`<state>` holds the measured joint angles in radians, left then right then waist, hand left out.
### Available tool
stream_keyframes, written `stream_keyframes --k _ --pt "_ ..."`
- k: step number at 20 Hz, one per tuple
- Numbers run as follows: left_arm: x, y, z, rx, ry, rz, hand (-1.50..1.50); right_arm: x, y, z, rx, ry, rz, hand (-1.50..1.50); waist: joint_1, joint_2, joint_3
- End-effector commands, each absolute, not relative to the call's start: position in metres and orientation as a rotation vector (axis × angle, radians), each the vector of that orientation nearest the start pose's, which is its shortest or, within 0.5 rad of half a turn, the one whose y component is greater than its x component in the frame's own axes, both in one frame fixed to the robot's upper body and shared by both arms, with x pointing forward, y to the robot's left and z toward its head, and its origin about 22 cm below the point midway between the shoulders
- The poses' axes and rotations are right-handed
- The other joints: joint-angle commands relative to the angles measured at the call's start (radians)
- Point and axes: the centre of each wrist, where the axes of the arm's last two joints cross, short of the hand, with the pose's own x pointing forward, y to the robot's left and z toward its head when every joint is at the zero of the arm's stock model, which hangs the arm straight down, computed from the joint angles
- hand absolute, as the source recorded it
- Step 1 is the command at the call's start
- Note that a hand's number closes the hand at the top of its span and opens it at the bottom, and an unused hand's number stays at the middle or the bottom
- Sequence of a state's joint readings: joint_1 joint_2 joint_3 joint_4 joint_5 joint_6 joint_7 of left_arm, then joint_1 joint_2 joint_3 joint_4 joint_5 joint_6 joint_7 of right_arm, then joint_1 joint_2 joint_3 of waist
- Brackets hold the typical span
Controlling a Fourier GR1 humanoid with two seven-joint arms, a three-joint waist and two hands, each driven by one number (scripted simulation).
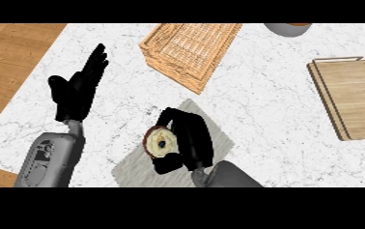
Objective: Pick the cupcake from the placemat and place it in the basket
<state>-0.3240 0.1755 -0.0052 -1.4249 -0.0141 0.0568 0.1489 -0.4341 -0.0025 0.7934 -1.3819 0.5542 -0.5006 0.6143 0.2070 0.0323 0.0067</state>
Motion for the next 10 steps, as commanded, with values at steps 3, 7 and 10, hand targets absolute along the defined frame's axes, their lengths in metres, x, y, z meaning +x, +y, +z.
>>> stream_keyframes --k 3,7,10 --pt "0.322 0.229 0.062 0.124 -1.57 -0.182 0.0 0.242 0.006 0.074 -0.312 -1.716 0.492 1.5 -0.002 -0.013 -0.004" --pt "0.322 0.24 0.058 0.153 -1.554 -0.186 0.0 0.256 0.022 0.091 -0.372 -1.768 0.445 1.5 -0.018 -0.018 -0.009" --pt "0.32 0.241 0.052 0.158 -1.557 -0.172 0.0 0.272 0.033 0.115 -0.405 -1.768 0.416 1.5 -0.024 -0.02 -0.012"
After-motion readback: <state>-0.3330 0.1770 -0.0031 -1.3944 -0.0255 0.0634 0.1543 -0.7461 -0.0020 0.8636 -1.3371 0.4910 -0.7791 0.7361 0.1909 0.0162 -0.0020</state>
